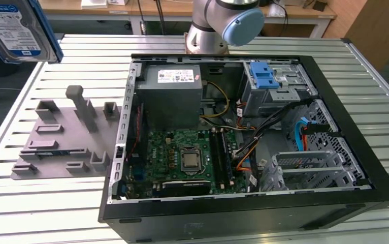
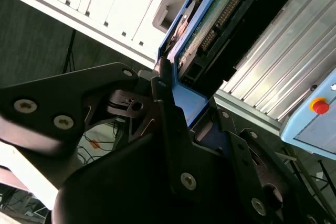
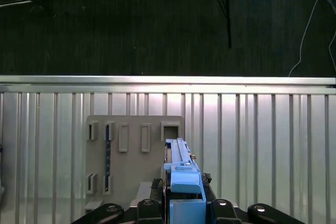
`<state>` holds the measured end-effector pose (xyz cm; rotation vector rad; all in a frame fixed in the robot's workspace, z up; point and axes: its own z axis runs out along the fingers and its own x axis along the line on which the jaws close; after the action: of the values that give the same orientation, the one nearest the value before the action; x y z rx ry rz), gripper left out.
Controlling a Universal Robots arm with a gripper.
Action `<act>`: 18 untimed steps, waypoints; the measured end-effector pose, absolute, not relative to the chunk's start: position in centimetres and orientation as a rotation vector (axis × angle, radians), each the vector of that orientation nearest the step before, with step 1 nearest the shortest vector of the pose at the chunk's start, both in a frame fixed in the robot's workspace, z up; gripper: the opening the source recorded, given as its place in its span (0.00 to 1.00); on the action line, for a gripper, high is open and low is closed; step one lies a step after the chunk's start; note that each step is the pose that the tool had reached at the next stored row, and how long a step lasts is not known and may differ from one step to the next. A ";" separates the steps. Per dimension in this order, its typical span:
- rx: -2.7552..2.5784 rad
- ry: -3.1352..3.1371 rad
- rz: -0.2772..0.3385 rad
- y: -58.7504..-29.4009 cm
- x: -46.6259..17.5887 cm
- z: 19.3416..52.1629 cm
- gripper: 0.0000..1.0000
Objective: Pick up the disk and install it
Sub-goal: 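Pick up the disk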
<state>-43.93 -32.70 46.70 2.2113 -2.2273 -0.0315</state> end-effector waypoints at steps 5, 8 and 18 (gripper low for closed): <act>2.211 -2.227 -0.032 -32.7 -43.9 47.1 0.36; 2.211 -2.227 -0.032 -32.7 -43.9 47.4 0.36; 2.211 -2.227 -0.032 -32.7 -43.9 48.3 0.36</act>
<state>-43.92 -32.69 48.35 2.2113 -2.2272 -0.0316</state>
